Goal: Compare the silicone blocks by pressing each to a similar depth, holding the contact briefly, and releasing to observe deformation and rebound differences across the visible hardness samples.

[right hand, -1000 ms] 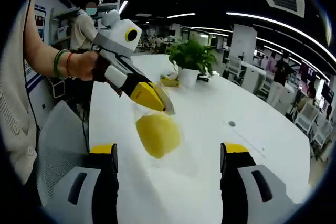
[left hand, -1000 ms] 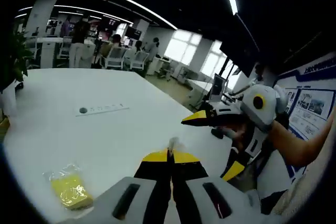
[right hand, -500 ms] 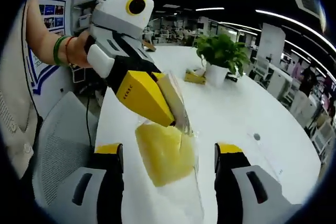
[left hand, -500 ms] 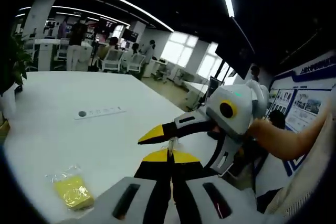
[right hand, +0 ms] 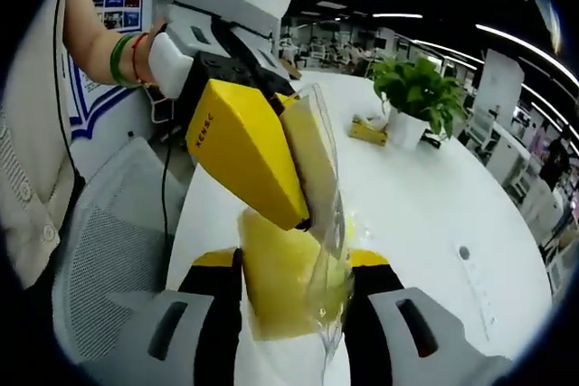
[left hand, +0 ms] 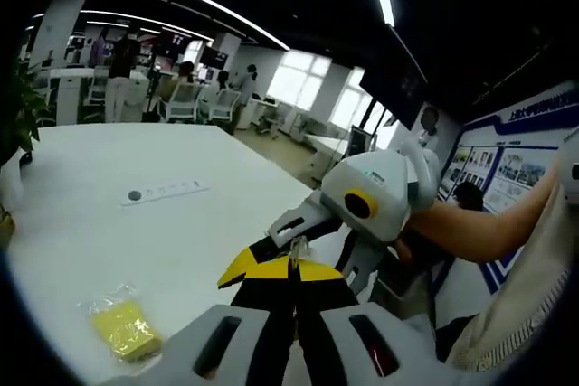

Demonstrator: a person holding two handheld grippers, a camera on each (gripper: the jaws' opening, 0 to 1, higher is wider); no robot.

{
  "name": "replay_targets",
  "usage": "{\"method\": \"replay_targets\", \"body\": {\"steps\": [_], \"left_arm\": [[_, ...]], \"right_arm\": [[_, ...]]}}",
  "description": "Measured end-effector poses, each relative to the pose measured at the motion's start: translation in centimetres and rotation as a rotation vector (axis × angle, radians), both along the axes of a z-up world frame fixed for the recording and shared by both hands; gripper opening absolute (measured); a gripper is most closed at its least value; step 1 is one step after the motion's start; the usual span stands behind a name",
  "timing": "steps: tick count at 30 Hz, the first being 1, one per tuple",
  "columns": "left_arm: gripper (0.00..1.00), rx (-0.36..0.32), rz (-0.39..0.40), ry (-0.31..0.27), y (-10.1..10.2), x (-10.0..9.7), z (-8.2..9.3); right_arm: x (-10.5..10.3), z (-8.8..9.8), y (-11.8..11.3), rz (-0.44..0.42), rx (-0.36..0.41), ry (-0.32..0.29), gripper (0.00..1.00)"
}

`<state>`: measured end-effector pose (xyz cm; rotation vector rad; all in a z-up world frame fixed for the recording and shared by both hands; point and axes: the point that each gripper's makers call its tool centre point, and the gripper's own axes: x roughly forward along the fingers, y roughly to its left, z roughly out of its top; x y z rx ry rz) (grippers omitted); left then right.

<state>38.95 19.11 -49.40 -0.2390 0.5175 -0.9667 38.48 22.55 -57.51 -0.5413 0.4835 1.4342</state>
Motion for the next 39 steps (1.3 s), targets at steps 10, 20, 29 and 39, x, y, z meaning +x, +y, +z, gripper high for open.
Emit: {"method": "replay_targets", "body": {"steps": [10, 20, 29, 39], "left_arm": [[0.00, 0.035, -0.062, -0.048, -0.3, -1.6, -0.1], [0.00, 0.055, -0.082, -0.074, -0.7, -2.1, -0.2], [0.00, 0.051, -0.089, -0.061, -1.4, -2.3, 0.2], [0.00, 0.065, -0.110, -0.086, -2.1, -2.3, 0.8]], "right_arm": [[-1.1, -0.1, -0.2, -0.022, 0.007, 0.010, 0.19], [-1.8, -0.3, -0.5, -0.055, 0.009, 0.067, 0.14], [-1.9, 0.3, -0.9, -0.083, 0.067, 0.055, 0.13], [-1.7, 0.9, -1.6, -0.103, 0.063, 0.024, 0.13]]}}
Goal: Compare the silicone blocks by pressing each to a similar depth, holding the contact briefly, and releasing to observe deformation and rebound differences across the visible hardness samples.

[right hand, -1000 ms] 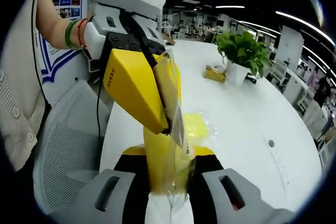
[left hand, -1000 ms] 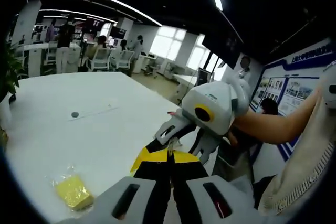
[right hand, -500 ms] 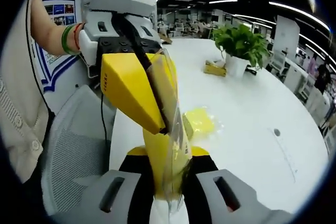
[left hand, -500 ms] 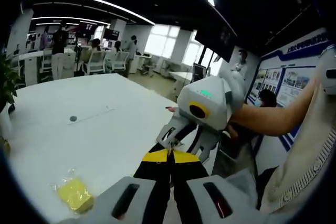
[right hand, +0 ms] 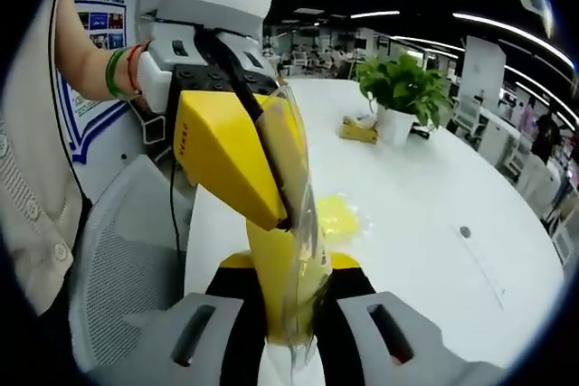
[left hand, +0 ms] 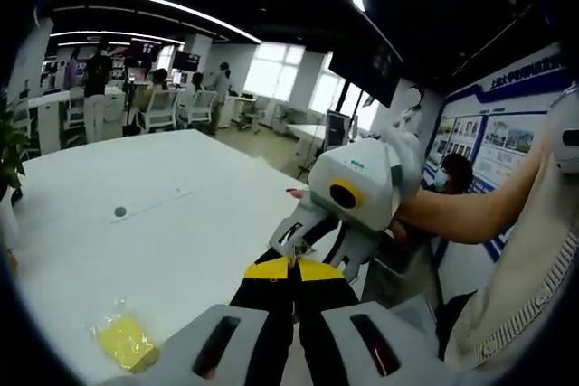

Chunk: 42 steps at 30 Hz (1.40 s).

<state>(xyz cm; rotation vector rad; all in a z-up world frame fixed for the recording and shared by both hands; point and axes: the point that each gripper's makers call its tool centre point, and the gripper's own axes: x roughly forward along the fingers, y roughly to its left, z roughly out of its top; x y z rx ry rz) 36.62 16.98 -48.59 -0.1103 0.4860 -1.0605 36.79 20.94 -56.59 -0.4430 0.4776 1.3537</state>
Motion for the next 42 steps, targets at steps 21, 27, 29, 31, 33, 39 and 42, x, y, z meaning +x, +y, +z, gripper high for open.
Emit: {"method": "replay_targets", "body": {"steps": [21, 27, 29, 31, 33, 39, 42], "left_arm": [[0.00, -0.047, 0.061, 0.073, -0.3, 0.3, 0.1], [0.00, -0.067, 0.091, 0.079, -0.3, 0.7, 0.3], [0.00, -0.072, 0.094, 0.086, -0.4, 0.8, 0.3], [0.00, -0.082, 0.107, 0.106, -0.4, 1.0, 0.2], [0.00, -0.088, 0.114, 0.102, -0.3, 1.1, 0.2], [0.00, -0.097, 0.119, 0.113, -0.3, 1.2, 0.2], [0.00, -0.114, 0.131, 0.128, -0.2, 1.4, 0.1]], "right_arm": [[0.2, 0.2, -0.4, 0.007, 0.013, -0.007, 0.18], [0.8, 0.6, -0.5, 0.050, 0.010, -0.094, 0.22], [0.9, 0.5, -0.6, 0.050, 0.004, -0.092, 0.23], [1.0, 0.4, -0.7, 0.050, 0.000, -0.083, 0.24], [1.1, 0.4, -0.7, 0.050, 0.001, -0.087, 0.26], [1.2, 0.5, -0.6, 0.058, 0.006, -0.095, 0.27], [1.3, 0.5, -0.6, 0.060, 0.002, -0.100, 0.29]]}}
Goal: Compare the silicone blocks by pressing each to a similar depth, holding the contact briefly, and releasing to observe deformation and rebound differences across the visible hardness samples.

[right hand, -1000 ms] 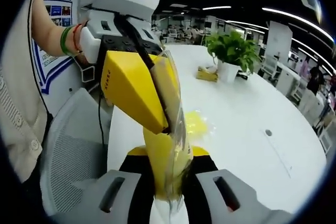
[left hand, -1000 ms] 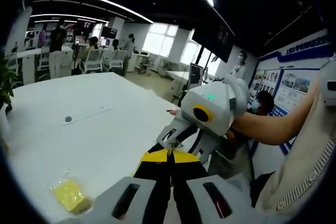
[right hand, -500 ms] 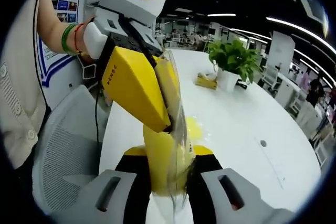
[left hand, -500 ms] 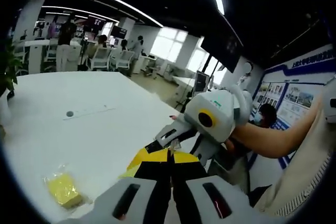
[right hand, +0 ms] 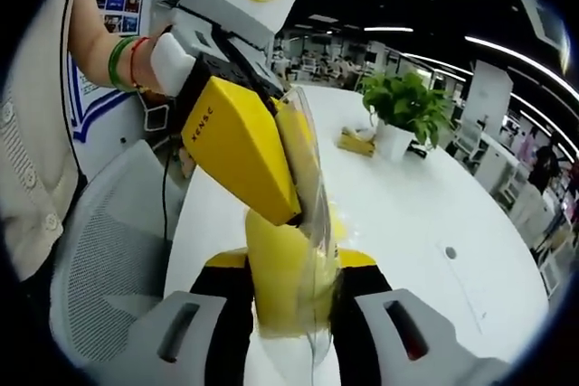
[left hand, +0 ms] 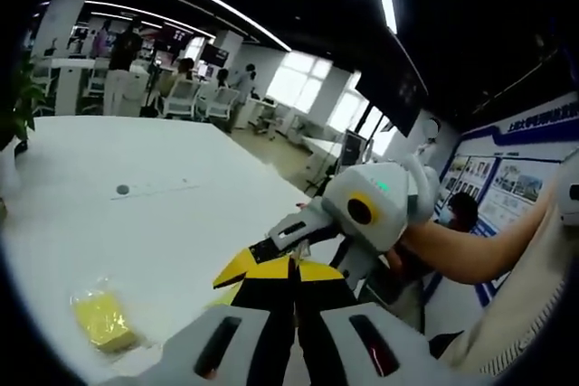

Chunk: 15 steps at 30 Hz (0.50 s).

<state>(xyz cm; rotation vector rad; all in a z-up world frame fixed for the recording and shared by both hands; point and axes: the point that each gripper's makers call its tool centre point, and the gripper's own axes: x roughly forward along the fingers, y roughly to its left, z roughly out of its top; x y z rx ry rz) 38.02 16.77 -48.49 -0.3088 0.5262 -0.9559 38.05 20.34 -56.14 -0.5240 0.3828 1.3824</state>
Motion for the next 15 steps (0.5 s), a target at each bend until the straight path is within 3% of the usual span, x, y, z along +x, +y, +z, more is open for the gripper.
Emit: {"method": "replay_targets", "body": {"steps": [7, 10, 15], "left_arm": [[0.00, -0.017, 0.010, 0.013, 0.0, 0.2, -0.1], [0.00, -0.025, 0.014, 0.021, 0.0, 0.4, -0.2], [0.00, -0.031, 0.014, 0.043, -0.3, 0.4, -1.1]], "right_arm": [[0.1, 0.1, 0.1, 0.004, 0.020, -0.037, 0.35], [0.2, 0.9, 0.2, -0.012, 0.065, -0.038, 0.40], [0.9, 1.5, -0.8, -0.086, 0.076, -0.040, 0.55]]}}
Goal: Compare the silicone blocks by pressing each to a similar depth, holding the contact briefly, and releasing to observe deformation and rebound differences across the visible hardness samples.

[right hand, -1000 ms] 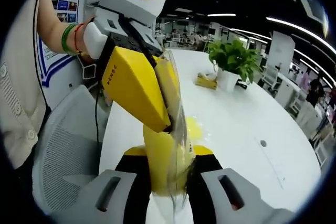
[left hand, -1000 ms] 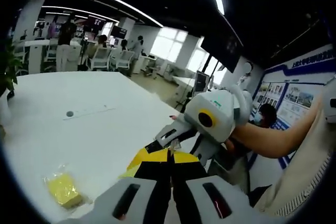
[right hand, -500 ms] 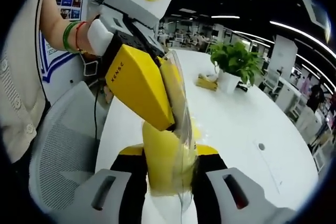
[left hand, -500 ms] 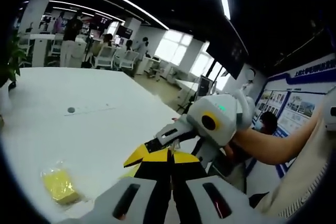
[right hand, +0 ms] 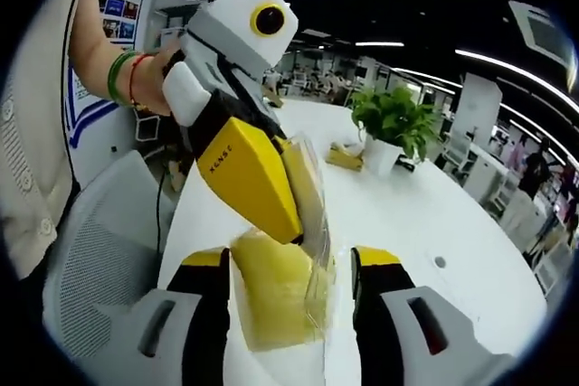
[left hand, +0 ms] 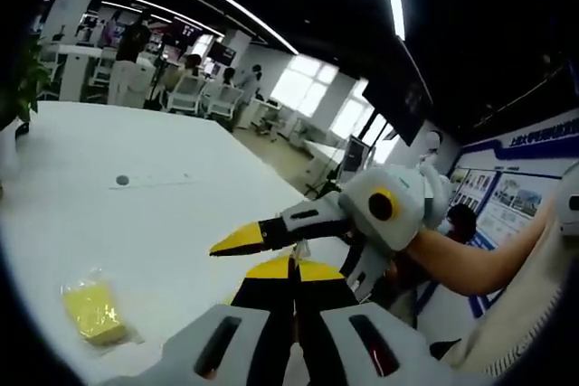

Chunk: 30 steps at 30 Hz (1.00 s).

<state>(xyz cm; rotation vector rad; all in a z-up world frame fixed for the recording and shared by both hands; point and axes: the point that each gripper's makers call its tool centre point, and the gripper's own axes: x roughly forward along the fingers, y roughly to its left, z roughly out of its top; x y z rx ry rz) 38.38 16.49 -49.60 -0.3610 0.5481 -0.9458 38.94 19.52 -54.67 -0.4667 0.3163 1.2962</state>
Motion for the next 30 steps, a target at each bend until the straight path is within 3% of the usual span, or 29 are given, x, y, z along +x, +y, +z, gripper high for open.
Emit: {"method": "replay_targets", "body": {"steps": [4, 10, 16, 20, 25, 28, 30], "left_arm": [[0.00, 0.012, -0.011, 0.010, -0.3, -0.2, -0.7], [0.00, 0.011, -0.010, 0.032, -0.5, -0.2, -1.5], [0.00, -0.010, 0.008, 0.052, -0.6, 0.2, -1.9], [0.00, -0.014, 0.021, 0.059, -0.6, 0.4, -2.1], [0.00, -0.027, 0.052, 0.075, -0.3, 1.0, -2.9], [0.00, -0.051, 0.093, 0.099, 0.1, 1.6, -3.9], [0.00, -0.049, 0.118, 0.103, 0.4, 2.0, -4.6]], "right_arm": [[0.2, 0.2, -1.4, -0.062, 0.022, 0.014, 0.67], [-0.1, 0.3, -3.7, -0.137, 0.041, 0.022, 0.72], [-0.4, 1.1, -5.9, -0.274, 0.153, 0.031, 0.78], [-1.2, 0.9, -7.5, -0.360, 0.188, 0.030, 0.86], [-2.2, 0.4, -8.8, -0.444, 0.231, 0.038, 0.85], [-3.5, -0.6, -9.6, -0.487, 0.226, -0.004, 0.86], [-4.6, -1.7, -10.3, -0.523, 0.223, 0.032, 0.83]]}}
